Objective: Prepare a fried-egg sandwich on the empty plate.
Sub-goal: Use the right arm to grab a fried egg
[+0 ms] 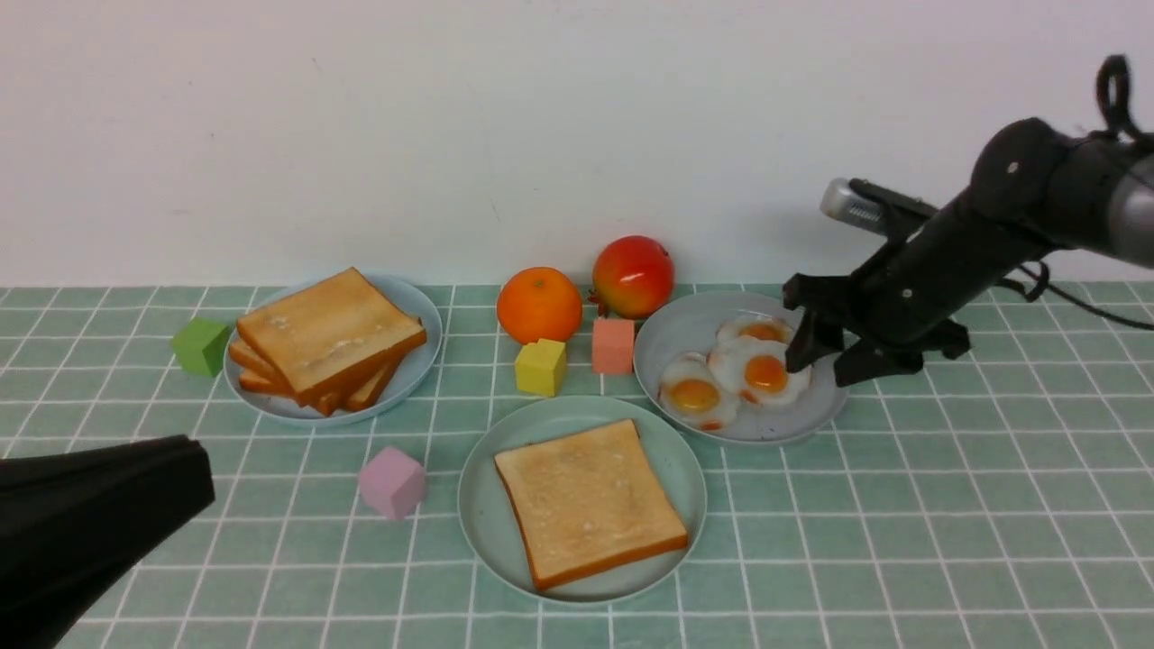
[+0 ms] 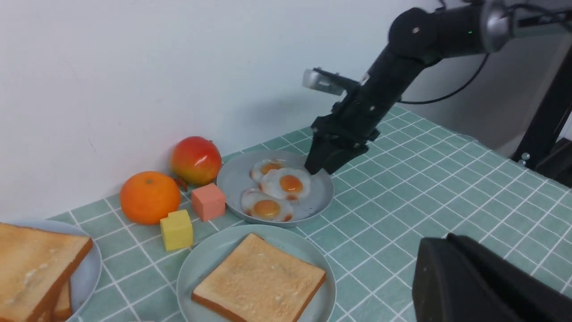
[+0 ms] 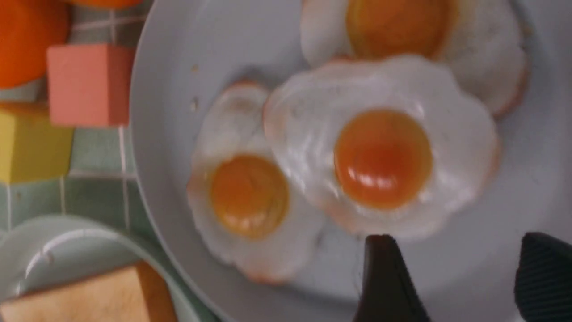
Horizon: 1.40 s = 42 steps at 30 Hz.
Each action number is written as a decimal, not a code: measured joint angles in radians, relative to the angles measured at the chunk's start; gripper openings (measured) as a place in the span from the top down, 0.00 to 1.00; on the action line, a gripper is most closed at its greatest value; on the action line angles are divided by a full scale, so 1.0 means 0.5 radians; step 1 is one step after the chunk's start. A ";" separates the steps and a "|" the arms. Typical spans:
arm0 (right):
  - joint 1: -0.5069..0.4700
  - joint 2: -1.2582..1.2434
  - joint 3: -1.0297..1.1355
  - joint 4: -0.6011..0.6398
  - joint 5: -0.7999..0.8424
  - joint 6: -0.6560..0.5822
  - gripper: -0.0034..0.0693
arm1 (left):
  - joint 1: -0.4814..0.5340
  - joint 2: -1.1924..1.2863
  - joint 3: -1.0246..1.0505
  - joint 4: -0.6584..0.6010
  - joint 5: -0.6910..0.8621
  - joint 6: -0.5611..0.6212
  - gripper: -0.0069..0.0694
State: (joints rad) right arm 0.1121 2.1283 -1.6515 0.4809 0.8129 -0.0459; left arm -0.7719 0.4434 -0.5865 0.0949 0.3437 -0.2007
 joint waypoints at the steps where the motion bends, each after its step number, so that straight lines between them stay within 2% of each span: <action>1: 0.000 0.006 -0.005 0.001 -0.002 0.003 0.40 | 0.000 0.000 0.000 0.000 0.000 -0.002 0.93; 12: -0.004 0.166 -0.101 0.065 -0.164 0.092 0.40 | 0.000 0.004 0.000 0.000 0.000 -0.122 0.93; 42: -0.046 0.232 -0.101 0.270 -0.183 0.146 0.42 | 0.000 0.011 0.002 0.001 0.003 -0.134 0.93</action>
State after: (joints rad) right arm 0.0891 2.2445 -1.7022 0.6160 0.7213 0.0269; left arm -0.7719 0.4491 -0.5854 0.0952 0.3455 -0.2676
